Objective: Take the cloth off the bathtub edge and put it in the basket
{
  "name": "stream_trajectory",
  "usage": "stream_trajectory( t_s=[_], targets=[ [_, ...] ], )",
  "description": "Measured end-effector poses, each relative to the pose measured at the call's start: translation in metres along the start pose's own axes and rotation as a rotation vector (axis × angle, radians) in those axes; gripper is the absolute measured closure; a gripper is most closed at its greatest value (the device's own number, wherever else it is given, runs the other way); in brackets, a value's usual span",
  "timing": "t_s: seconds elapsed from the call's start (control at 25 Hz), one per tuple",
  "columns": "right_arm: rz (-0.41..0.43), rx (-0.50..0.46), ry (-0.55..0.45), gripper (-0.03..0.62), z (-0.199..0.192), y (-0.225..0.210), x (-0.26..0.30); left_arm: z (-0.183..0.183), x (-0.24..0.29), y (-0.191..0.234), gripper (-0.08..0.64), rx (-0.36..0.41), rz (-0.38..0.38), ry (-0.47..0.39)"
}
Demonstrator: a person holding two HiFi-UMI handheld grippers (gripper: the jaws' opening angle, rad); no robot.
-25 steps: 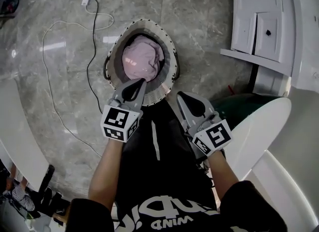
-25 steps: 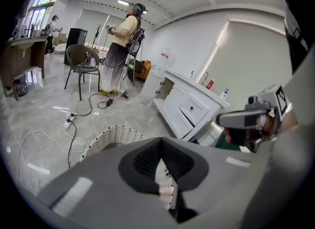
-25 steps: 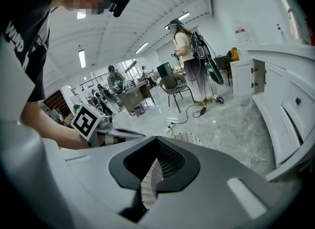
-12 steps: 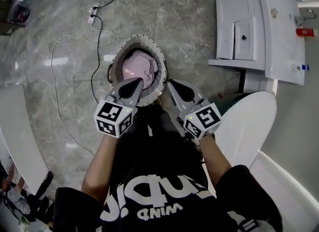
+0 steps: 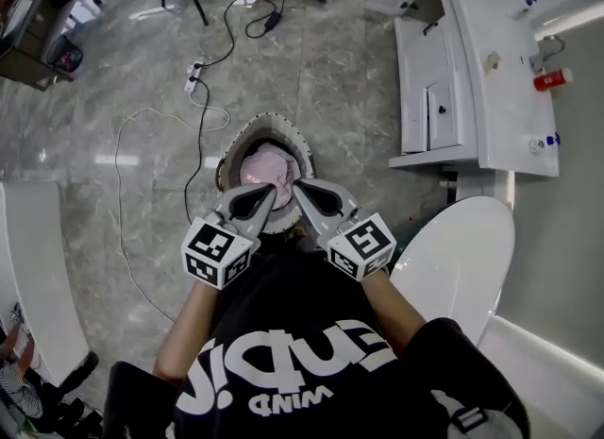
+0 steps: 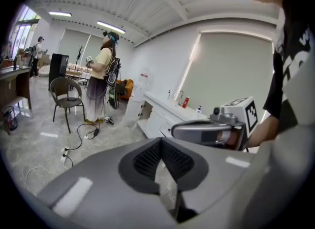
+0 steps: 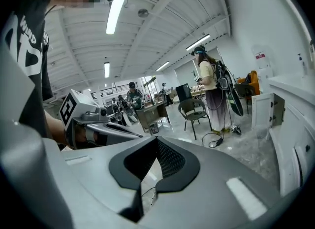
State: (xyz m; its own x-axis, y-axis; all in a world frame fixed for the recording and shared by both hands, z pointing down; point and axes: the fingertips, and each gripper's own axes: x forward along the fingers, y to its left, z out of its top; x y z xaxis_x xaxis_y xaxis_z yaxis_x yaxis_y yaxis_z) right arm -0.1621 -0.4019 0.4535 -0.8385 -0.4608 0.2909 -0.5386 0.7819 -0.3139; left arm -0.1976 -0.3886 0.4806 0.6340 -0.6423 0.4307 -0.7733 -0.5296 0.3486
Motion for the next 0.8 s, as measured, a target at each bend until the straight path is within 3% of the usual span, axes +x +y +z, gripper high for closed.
stream_trajectory(
  t_s=[0.36,0.6,0.8],
  targets=[
    [-0.019,-0.069,-0.088,0.588,0.050,-0.019,-0.028,0.070,-0.024,-0.016,0.563,0.112,-0.063,-0.131],
    [-0.035,-0.100,-0.157,0.588,0.078,-0.029,-0.043,0.098,-0.038,-0.009,0.563,0.156,-0.030,-0.220],
    [-0.030,-0.120,-0.210,0.588,0.096,-0.029,-0.045,0.107,-0.040,-0.004,0.563,0.187,-0.006,-0.245]
  ],
)
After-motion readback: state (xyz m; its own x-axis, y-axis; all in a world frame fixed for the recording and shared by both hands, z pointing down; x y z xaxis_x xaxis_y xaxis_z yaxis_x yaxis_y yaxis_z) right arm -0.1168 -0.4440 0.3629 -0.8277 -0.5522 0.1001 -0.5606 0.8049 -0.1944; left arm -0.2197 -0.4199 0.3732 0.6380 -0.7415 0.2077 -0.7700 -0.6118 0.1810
